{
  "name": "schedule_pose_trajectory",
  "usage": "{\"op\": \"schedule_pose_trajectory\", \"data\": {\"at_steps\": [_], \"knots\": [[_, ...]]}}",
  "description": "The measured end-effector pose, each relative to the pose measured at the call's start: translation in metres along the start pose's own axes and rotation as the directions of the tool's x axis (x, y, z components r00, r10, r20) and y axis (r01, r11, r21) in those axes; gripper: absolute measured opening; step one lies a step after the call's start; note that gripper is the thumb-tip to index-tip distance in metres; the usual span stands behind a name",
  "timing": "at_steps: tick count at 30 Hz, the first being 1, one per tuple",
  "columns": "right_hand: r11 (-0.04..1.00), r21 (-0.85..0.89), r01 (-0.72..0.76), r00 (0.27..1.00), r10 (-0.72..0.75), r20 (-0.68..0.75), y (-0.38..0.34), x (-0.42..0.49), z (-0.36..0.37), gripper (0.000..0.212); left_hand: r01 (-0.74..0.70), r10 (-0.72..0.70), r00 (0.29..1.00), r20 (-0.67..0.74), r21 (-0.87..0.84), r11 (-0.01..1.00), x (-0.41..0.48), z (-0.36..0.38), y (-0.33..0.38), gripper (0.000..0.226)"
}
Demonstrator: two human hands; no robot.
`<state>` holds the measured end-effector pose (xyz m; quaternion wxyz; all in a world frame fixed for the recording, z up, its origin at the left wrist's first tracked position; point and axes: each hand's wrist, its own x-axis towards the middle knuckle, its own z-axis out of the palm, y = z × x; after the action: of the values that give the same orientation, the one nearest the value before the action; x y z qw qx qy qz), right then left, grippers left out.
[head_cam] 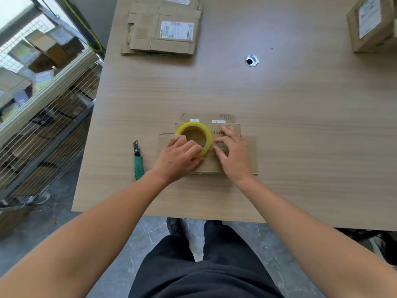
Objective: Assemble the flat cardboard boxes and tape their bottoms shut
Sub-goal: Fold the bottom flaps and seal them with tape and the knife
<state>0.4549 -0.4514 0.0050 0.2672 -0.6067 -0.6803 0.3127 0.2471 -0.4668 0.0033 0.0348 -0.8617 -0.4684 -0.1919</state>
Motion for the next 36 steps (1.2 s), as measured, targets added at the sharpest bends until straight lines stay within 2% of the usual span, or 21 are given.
{"op": "schedule_pose_trajectory", "data": {"at_steps": [5, 9, 12, 14, 16, 18, 20, 21, 24, 27, 36], "knots": [[1.000, -0.001, 0.007, 0.999, -0.007, -0.045, -0.004, 0.001, -0.001, 0.004, -0.010, 0.010, 1.000, -0.017, -0.019, 1.000, -0.002, 0.009, -0.003, 0.027], [0.995, -0.089, 0.040, 0.998, -0.036, 0.044, -0.009, 0.001, -0.003, 0.006, -0.010, 0.008, 0.998, -0.069, -0.021, 1.000, -0.007, 0.018, -0.008, 0.030], [0.994, 0.111, -0.025, 0.999, 0.022, 0.025, -0.004, -0.004, -0.029, 0.008, 0.018, -0.020, 0.996, -0.082, -0.022, 1.000, -0.005, 0.017, -0.013, 0.032], [0.963, 0.203, -0.179, 0.983, 0.184, -0.005, 0.005, -0.015, -0.049, 0.018, 0.011, -0.011, 0.996, -0.086, -0.008, 1.000, -0.003, 0.015, -0.014, 0.031], [0.878, 0.321, -0.355, 0.925, 0.379, -0.013, 0.014, -0.022, -0.059, 0.024, 0.010, -0.009, 0.994, -0.108, 0.007, 1.000, -0.003, 0.015, -0.011, 0.030], [0.708, 0.540, -0.456, 0.853, 0.521, 0.036, 0.015, -0.021, -0.057, 0.024, 0.027, -0.025, 0.991, -0.133, 0.013, 1.000, -0.005, 0.017, -0.006, 0.030], [0.546, 0.688, -0.478, 0.812, 0.574, 0.108, 0.008, -0.014, -0.052, 0.024, 0.032, -0.029, 0.989, -0.147, 0.017, 0.999, -0.006, 0.018, -0.005, 0.029], [0.517, 0.716, -0.470, 0.813, 0.569, 0.123, 0.005, -0.011, -0.050, 0.024, 0.025, -0.023, 0.989, -0.146, 0.016, 1.000, -0.006, 0.019, -0.005, 0.028], [0.546, 0.718, -0.432, 0.842, 0.529, 0.104, 0.005, -0.006, -0.047, 0.023, 0.004, -0.001, 0.991, -0.137, 0.018, 1.000, -0.005, 0.021, -0.008, 0.026], [0.598, 0.661, -0.453, 0.833, 0.548, 0.075, 0.014, -0.006, -0.048, 0.025, -0.010, 0.015, 0.991, -0.135, 0.037, 0.999, -0.003, 0.022, -0.008, 0.027], [0.554, 0.668, -0.497, 0.783, 0.619, 0.069, 0.028, -0.005, -0.038, 0.022, -0.044, 0.046, 0.990, -0.130, 0.019, 0.999, 0.002, 0.018, -0.008, 0.028]]}}
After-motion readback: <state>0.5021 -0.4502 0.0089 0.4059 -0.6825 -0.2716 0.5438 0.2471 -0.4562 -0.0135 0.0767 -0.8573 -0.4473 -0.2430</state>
